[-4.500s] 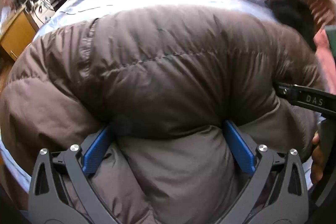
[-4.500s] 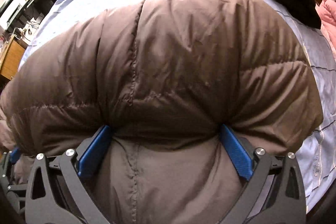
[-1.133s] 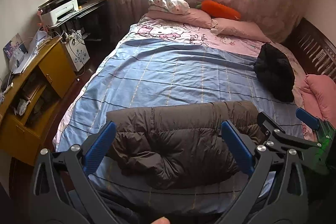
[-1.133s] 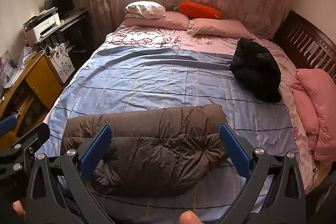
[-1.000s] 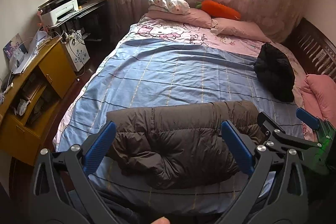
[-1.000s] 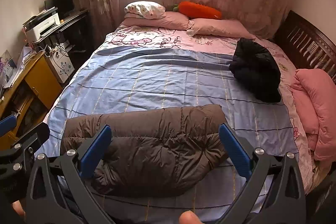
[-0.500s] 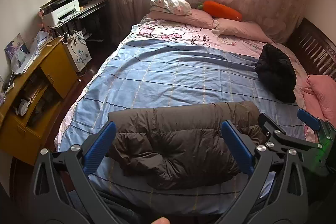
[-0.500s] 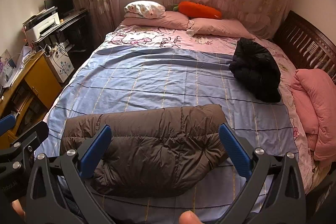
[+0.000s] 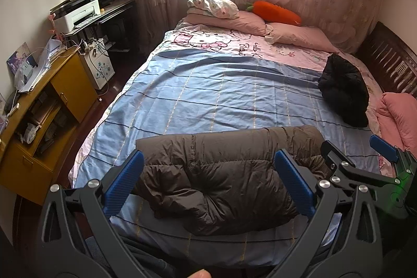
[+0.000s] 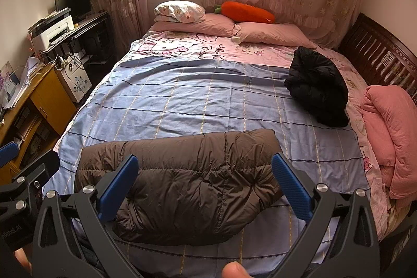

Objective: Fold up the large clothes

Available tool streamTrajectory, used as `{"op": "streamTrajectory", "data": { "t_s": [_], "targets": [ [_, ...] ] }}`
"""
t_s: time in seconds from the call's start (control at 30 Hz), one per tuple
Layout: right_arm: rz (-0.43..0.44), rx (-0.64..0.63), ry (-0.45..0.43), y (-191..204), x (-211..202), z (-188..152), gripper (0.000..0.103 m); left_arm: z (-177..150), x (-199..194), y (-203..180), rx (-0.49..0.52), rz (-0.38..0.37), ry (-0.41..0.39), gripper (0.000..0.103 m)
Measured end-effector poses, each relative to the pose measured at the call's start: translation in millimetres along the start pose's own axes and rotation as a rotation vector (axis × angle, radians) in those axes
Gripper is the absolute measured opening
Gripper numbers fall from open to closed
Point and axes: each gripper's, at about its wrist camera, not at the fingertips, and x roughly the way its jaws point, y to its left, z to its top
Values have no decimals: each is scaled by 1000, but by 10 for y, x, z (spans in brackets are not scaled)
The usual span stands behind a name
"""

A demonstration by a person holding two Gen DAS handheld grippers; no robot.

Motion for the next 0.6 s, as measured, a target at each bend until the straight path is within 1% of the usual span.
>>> {"op": "streamTrajectory", "data": {
  "t_s": [0.33, 0.6],
  "targets": [
    [2, -3, 0, -12, 0, 1, 102, -8, 2, -1, -8, 11, -2, 101],
    [1, -3, 1, -13, -1, 0, 102, -8, 0, -12, -6, 6, -2, 101]
  ]
}}
